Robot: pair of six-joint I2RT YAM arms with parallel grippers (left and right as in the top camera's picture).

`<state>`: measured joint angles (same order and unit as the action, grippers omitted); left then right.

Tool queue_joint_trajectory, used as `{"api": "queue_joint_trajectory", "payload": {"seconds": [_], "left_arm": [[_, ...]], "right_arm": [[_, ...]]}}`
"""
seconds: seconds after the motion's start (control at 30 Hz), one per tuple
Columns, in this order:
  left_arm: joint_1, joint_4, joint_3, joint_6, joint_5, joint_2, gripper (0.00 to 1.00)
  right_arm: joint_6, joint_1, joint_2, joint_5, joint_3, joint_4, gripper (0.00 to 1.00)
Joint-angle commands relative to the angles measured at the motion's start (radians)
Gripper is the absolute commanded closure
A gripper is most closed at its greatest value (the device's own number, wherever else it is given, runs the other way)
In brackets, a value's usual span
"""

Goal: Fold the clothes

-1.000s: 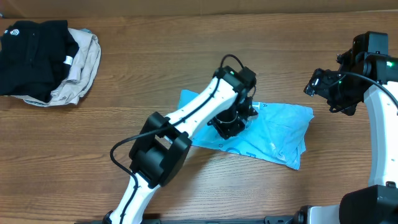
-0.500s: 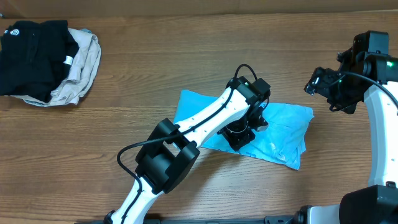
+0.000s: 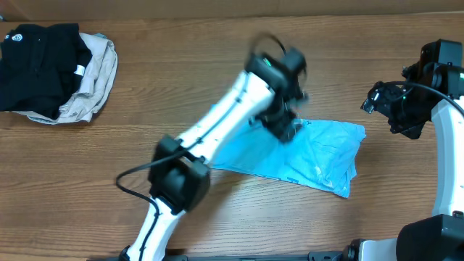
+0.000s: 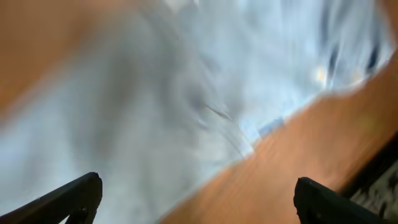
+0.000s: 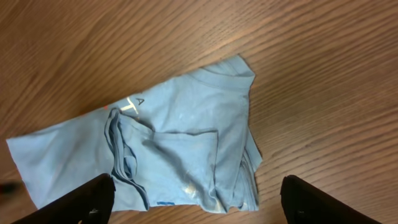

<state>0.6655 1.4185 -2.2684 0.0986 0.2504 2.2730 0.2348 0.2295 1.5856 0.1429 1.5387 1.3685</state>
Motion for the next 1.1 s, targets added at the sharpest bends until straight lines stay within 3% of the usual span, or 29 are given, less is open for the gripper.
{"api": "queue_joint_trajectory", "payload": {"seconds": [0.0,0.3,0.37,1.07], "left_arm": [[-0.094,-0.003,-0.151,-0.034,0.009,-0.010,0.00],[-0.272,-0.011,-0.264,-0.036,0.009,-0.010,0.00],[-0.294,-0.006,-0.259,-0.036,0.008,-0.010,0.00],[-0.311,-0.008,-0.259,-0.035,0.002,-0.010,0.00]], "right_arm": [[0.006,0.000,-0.002,0.019,-0.088,-0.021,0.10],[0.024,-0.001,-0.002,0.022,-0.370,-0.225,0.10],[0.029,-0.005,-0.002,0.011,-0.420,-0.285,0.15],[0.159,-0.072,-0.001,-0.154,-0.671,-0.528,0.23]]}}
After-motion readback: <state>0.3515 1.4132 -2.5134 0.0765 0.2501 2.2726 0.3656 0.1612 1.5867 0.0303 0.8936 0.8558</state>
